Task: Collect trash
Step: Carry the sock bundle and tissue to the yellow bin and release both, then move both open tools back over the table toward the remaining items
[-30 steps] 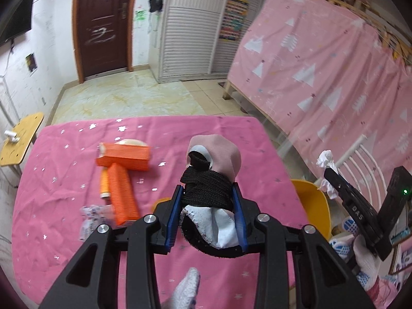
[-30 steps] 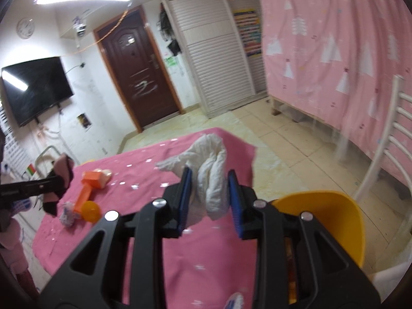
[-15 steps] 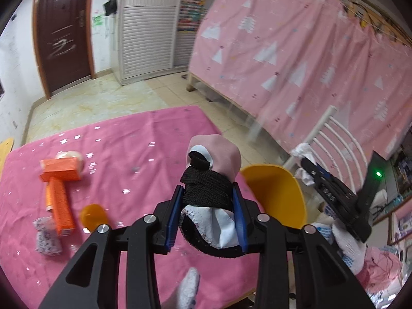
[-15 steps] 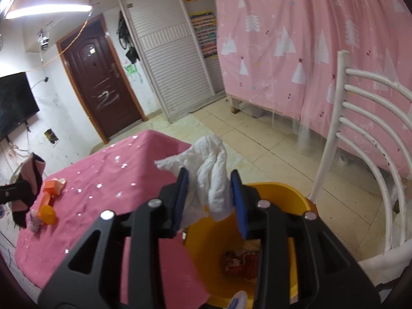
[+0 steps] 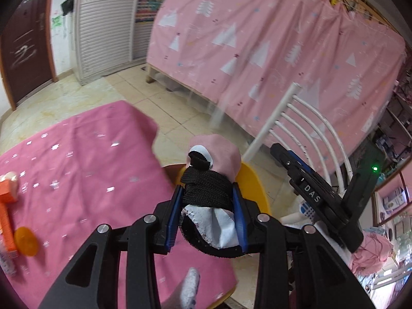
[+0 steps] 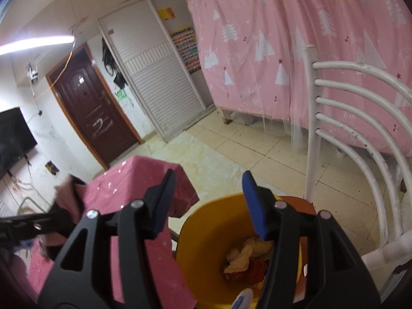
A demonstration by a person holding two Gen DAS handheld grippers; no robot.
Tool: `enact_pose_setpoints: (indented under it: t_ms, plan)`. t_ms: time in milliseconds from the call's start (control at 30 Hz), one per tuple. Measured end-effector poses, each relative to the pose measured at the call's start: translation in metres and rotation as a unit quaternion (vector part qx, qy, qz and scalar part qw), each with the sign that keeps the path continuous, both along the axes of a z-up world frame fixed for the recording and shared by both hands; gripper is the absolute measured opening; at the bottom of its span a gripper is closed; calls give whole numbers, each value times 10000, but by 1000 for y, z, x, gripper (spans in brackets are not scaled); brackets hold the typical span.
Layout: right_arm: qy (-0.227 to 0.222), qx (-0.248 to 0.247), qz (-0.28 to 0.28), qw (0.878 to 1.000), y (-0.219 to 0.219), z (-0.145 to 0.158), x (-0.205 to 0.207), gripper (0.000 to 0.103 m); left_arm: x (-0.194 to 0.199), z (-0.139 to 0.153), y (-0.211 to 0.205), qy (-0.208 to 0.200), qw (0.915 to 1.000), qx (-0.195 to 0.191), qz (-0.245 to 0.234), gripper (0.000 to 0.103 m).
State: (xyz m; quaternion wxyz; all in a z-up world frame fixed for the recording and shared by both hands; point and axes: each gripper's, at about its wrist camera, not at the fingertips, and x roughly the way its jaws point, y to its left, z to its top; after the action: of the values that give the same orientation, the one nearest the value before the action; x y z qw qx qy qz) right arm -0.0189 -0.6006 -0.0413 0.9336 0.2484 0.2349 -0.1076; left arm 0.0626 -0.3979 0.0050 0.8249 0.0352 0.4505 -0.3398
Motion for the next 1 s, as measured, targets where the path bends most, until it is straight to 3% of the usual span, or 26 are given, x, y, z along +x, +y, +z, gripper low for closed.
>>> enact_pose_setpoints:
  t_ms: [167, 333, 1000]
  plan:
    - [-143, 130, -151, 9997, -12, 2, -7, 52, 2, -8, -33, 277, 9995, -48, -154, 31]
    - [-233, 261, -245, 9991, -25, 2, -12, 52, 3, -5, -49, 228, 9996, -103, -155, 54]
    - [-293, 146, 58, 9994, -6, 9, -5, 57, -6, 11, -11, 143, 9997, -203, 72, 57]
